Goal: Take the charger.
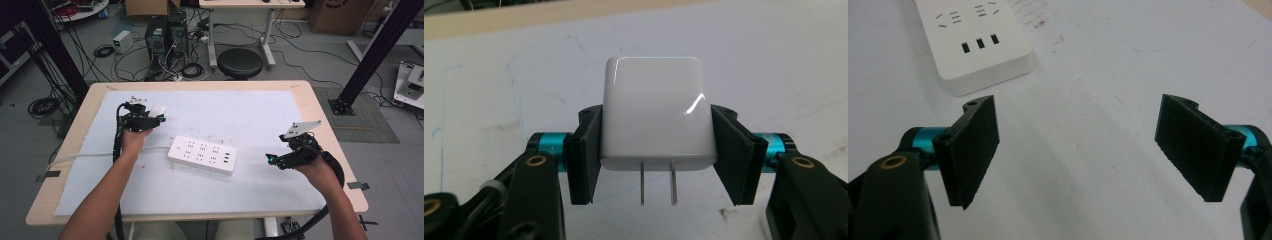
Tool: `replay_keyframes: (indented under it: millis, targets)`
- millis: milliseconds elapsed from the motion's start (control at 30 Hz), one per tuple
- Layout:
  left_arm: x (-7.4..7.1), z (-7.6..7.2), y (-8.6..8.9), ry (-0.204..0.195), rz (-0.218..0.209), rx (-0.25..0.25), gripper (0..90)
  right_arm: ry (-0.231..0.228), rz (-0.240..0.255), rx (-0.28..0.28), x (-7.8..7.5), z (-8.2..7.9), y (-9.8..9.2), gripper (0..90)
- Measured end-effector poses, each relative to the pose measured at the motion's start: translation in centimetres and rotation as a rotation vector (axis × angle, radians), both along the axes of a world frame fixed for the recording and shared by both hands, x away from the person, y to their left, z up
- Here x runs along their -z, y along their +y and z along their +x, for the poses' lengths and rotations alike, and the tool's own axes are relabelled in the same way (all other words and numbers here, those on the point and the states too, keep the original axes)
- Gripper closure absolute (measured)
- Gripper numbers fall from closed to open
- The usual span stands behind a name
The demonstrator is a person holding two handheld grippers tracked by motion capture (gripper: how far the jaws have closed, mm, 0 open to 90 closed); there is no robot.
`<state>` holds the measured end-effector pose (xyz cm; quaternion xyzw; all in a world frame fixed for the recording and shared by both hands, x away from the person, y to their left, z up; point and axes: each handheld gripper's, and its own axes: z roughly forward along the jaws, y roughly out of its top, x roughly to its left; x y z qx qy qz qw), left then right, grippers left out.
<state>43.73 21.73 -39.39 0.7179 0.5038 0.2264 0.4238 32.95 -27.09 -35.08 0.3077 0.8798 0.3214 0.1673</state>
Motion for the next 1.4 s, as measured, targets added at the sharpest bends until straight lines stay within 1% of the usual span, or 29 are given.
replay_keyframes:
  millis: [67, 133, 233, 300, 433, 467, 567, 600, 633, 667, 700, 733, 767, 800, 867, 900, 1000, 1033, 1100, 1200, 1300, 1400]
  targets:
    - [-0.9, -0.7, 0.0, -0.037, -0.013, 0.026, 42.6, -0.001, 0.002, -0.006, 0.1, -0.1, 0.1, 18.0]
    - [-1.6, -1.4, 0.1, -0.065, -0.013, 0.054, 42.6, -0.004, 0.0, -0.007, 0.1, -0.2, 0.1, 18.0]
    - [-2.2, -2.6, 0.2, -0.109, -0.013, 0.091, 42.6, -0.003, 0.005, -0.012, 0.2, -0.3, 0.3, 18.0]
    - [-2.3, -3.2, 0.3, -0.124, -0.005, 0.115, 42.7, 0.0, 0.007, -0.01, 0.3, -0.3, 0.4, 18.0]
    - [-2.6, -4.5, 0.6, -0.149, -0.01, 0.152, 42.6, -0.004, 0.007, -0.02, 0.3, -0.3, 0.5, 18.0]
    - [-2.7, -4.8, 0.6, -0.16, -0.018, 0.165, 42.6, -0.002, 0.009, -0.018, 0.3, -0.3, 0.6, 18.1]
    - [-3.1, -5.8, 0.8, -0.186, -0.013, 0.204, 42.7, -0.012, 0.01, -0.024, 0.3, -0.3, 0.6, 18.0]
    - [-3.2, -6.1, 0.8, -0.194, -0.016, 0.217, 42.7, -0.011, 0.01, -0.023, 0.3, -0.3, 0.6, 18.0]
    - [-3.5, -6.3, 0.8, -0.203, -0.01, 0.232, 42.7, -0.003, 0.011, -0.017, 0.3, -0.4, 0.6, 18.0]
    - [-3.6, -6.6, 0.8, -0.211, -0.017, 0.237, 42.7, -0.004, 0.011, -0.018, 0.3, -0.4, 0.6, 18.0]
    - [-3.8, -6.8, 0.8, -0.217, -0.013, 0.247, 42.7, -0.002, 0.011, -0.017, 0.3, -0.4, 0.6, 18.0]
    - [-3.9, -7.1, 0.8, -0.223, -0.017, 0.257, 42.7, -0.003, 0.011, -0.019, 0.3, -0.4, 0.6, 18.0]
    - [-4.0, -7.3, 0.8, -0.226, -0.013, 0.264, 42.7, -0.002, 0.017, -0.016, 0.4, -0.4, 0.7, 18.0]
    - [-4.0, -7.5, 0.8, -0.228, -0.008, 0.272, 42.7, -0.007, 0.012, -0.02, 0.4, -0.4, 0.7, 18.0]
    - [-4.2, -7.9, 0.7, -0.234, -0.017, 0.283, 42.7, -0.004, 0.016, -0.022, 0.4, -0.5, 0.8, 18.0]
    - [-4.2, -8.1, 0.8, -0.236, -0.021, 0.293, 42.7, -0.009, 0.014, -0.027, 0.3, -0.5, 0.8, 18.0]
    - [-4.5, -9.2, 0.7, -0.247, -0.042, 0.32, 42.7, -0.01, 0.018, -0.031, 0.2, -0.6, 1.0, 18.0]
    - [-4.6, -9.5, 0.7, -0.253, -0.042, 0.33, 42.7, -0.016, 0.02, -0.034, 0.1, -0.7, 1.1, 18.0]
    - [-4.8, -10.2, 0.7, -0.269, -0.042, 0.358, 42.7, -0.01, 0.019, -0.036, 0.1, -0.7, 1.2, 18.0]
    - [-5.0, -11.1, 0.8, -0.284, -0.044, 0.391, 42.6, -0.015, 0.015, -0.043, 0.0, -0.7, 1.4, 18.0]
    - [-5.1, -11.7, 0.9, -0.289, -0.049, 0.421, 42.6, -0.02, 0.016, -0.039, -0.1, -0.7, 1.6, 18.0]
    - [-5.1, -12.1, 0.9, -0.29, -0.053, 0.436, 42.6, -0.022, 0.012, -0.043, -0.1, -0.8, 1.8, 18.0]
